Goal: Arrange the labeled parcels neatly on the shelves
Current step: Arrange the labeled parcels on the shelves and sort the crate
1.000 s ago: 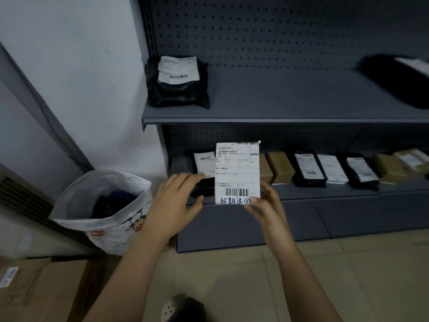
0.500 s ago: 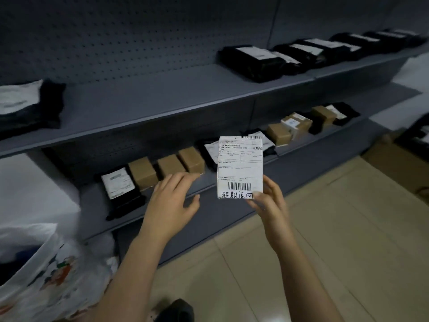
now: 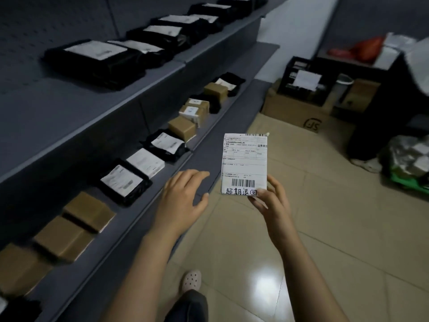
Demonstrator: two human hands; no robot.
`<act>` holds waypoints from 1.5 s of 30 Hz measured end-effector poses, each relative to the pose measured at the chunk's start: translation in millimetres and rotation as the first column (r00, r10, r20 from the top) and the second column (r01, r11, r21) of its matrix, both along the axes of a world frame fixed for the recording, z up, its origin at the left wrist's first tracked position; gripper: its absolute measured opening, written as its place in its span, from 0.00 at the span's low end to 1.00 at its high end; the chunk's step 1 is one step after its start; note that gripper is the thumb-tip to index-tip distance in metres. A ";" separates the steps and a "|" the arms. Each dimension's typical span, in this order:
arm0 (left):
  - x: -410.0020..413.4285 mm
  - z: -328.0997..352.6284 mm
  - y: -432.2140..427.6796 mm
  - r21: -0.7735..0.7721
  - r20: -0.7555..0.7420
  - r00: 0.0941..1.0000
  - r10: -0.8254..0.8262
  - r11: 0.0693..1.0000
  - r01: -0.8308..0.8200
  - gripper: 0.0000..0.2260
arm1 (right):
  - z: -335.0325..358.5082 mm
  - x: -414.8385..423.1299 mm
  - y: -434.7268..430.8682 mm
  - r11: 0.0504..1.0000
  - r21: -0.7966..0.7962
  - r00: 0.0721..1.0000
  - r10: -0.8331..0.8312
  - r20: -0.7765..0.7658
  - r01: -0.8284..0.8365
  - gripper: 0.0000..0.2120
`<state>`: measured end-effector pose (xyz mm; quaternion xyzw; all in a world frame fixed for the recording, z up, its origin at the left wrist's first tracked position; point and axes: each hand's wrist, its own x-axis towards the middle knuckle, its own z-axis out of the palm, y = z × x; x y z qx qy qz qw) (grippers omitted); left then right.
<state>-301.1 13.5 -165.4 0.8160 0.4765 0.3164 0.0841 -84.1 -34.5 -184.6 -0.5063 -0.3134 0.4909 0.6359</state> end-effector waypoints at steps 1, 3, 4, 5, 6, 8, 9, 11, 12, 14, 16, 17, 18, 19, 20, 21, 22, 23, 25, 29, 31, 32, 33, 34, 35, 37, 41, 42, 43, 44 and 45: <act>6.9 0.2 19.5 -0.001 0.000 0.999 -0.039 0.999 0.039 0.19 | 0.1 5.2 10.8 0.999 0.002 0.999 -0.036 0.005 0.036 0.36; 20.4 3.0 58.5 -0.006 -0.003 0.995 -0.104 0.995 0.104 0.19 | 2.4 14.4 33.8 0.995 0.002 0.995 -0.101 0.019 0.101 0.36; 26.8 5.6 77.3 -0.010 -0.003 0.991 -0.132 0.991 0.132 0.18 | 4.3 18.7 45.5 0.991 0.000 0.991 -0.132 0.027 0.132 0.36; 32.9 8.1 95.4 -0.014 -0.003 0.987 -0.159 0.987 0.159 0.18 | 6.3 22.8 57.0 0.987 -0.003 0.987 -0.160 0.033 0.160 0.37; 38.3 10.3 111.6 -0.018 -0.006 0.982 -0.187 0.982 0.187 0.18 | 8.0 26.1 67.4 0.982 -0.006 0.981 -0.189 0.034 0.189 0.37; 48.8 13.5 140.1 -0.023 -0.020 0.970 -0.241 0.970 0.241 0.18 | 9.9 33.0 84.6 0.967 -0.008 0.966 -0.255 0.027 0.256 0.37; 54.1 14.7 152.7 -0.023 -0.026 0.965 -0.261 0.965 0.260 0.18 | 10.2 36.0 92.0 0.958 -0.011 0.958 -0.287 0.020 0.288 0.36; 65.6 15.7 174.8 -0.029 -0.029 0.957 -0.289 0.957 0.288 0.17 | 9.6 41.7 104.9 0.942 -0.019 0.942 -0.334 0.016 0.335 0.35; 72.1 15.0 184.2 -0.031 -0.030 0.952 -0.305 0.952 0.304 0.17 | 8.7 45.0 110.9 0.936 -0.026 0.936 -0.351 0.019 0.351 0.34; 85.4 13.2 201.5 -0.045 -0.035 0.939 -0.342 0.939 0.341 0.17 | 6.0 53.6 123.2 0.924 -0.043 0.925 -0.379 0.022 0.380 0.33; 100.0 11.5 219.3 -0.062 -0.046 0.925 -0.378 0.925 0.375 0.18 | 2.7 64.4 136.8 0.912 -0.055 0.913 -0.407 0.014 0.407 0.33; 108.1 10.6 228.6 -0.068 -0.051 0.919 -0.391 0.919 0.388 0.19 | 0.9 70.6 144.3 0.906 -0.059 0.908 -0.419 0.009 0.418 0.34; 116.9 9.6 238.4 -0.070 -0.052 0.914 -0.403 0.914 0.399 0.19 | -1.2 77.5 152.2 0.902 -0.063 0.904 -0.428 0.004 0.427 0.34; 126.5 8.8 248.0 -0.071 -0.049 0.911 -0.410 0.911 0.407 0.19 | -3.3 85.2 160.7 0.898 -0.064 0.900 -0.436 -0.001 0.435 0.34; 136.4 8.2 257.4 -0.068 -0.044 0.908 -0.416 0.908 0.412 0.18 | -5.1 93.7 169.2 0.895 -0.066 0.897 -0.442 -0.006 0.441 0.34; 147.5 7.6 267.4 -0.064 -0.040 0.907 -0.420 0.906 0.417 0.18 | -6.6 103.5 179.1 0.893 -0.068 0.895 -0.447 -0.010 0.445 0.33; 159.3 7.4 277.9 -0.057 -0.038 0.905 -0.424 0.905 0.421 0.18 | -7.9 114.5 190.1 0.892 -0.068 0.893 -0.450 -0.013 0.448 0.33; 171.9 7.1 289.1 -0.048 -0.039 0.904 -0.425 0.905 0.423 0.18 | -9.2 126.9 202.0 0.893 -0.063 0.894 -0.448 -0.014 0.446 0.33; 199.7 7.1 313.0 -0.036 -0.053 0.905 -0.423 0.906 0.421 0.18 | -10.5 155.1 228.1 0.897 -0.055 0.898 -0.439 -0.015 0.438 0.33; 260.7 13.9 363.3 -0.027 -0.077 0.916 -0.394 0.919 0.393 0.17 | -5.9 221.0 287.0 0.911 -0.037 0.911 -0.411 -0.019 0.410 0.35; 290.0 19.3 387.9 -0.022 -0.075 0.927 -0.367 0.930 0.366 0.17 | -0.8 254.6 316.4 0.920 -0.035 0.921 -0.390 -0.014 0.389 0.35; 303.6 21.9 399.8 -0.022 -0.072 0.935 -0.346 0.938 0.345 0.17 | 1.9 271.0 331.6 0.926 -0.035 0.926 -0.376 -0.011 0.376 0.35; 316.9 24.5 411.8 -0.022 -0.068 0.943 -0.324 0.946 0.324 0.17 | 4.8 287.3 347.2 0.932 -0.034 0.932 -0.361 -0.008 0.361 0.35; 329.3 26.5 423.3 -0.023 -0.065 0.950 -0.305 0.952 0.304 0.17 | 7.6 302.2 362.7 0.937 -0.031 0.938 -0.347 -0.007 0.347 0.35; 340.9 27.9 434.7 -0.022 -0.060 0.955 -0.289 0.957 0.288 0.17 | 9.6 315.6 377.7 0.942 -0.026 0.942 -0.336 -0.010 0.336 0.35; 361.6 27.8 457.2 -0.021 -0.058 0.961 -0.271 0.963 0.270 0.17 | 11.3 337.7 404.5 0.946 -0.023 0.946 -0.323 -0.024 0.323 0.34; 399.0 19.8 504.1 -0.054 -0.062 0.965 -0.253 0.967 0.250 0.17 | 1.3 374.8 454.0 0.949 -0.044 0.948 -0.316 -0.044 0.314 0.34; 408.8 16.7 516.5 -0.063 -0.066 0.965 -0.255 0.966 0.251 0.17 | -2.2 384.1 466.7 0.949 -0.050 0.949 -0.312 -0.045 0.310 0.34; 418.7 13.1 530.0 -0.070 -0.073 0.964 -0.257 0.965 0.252 0.17 | -5.7 393.5 480.3 0.949 -0.058 0.949 -0.311 -0.046 0.309 0.33; 429.2 9.7 545.2 -0.073 -0.078 0.963 -0.259 0.965 0.253 0.17 | -9.2 403.3 495.1 0.948 -0.068 0.948 -0.314 -0.046 0.311 0.34; 439.6 6.6 561.6 -0.074 -0.080 0.962 -0.261 0.964 0.256 0.17 | -11.9 412.9 510.6 0.946 -0.077 0.947 -0.319 -0.045 0.315 0.34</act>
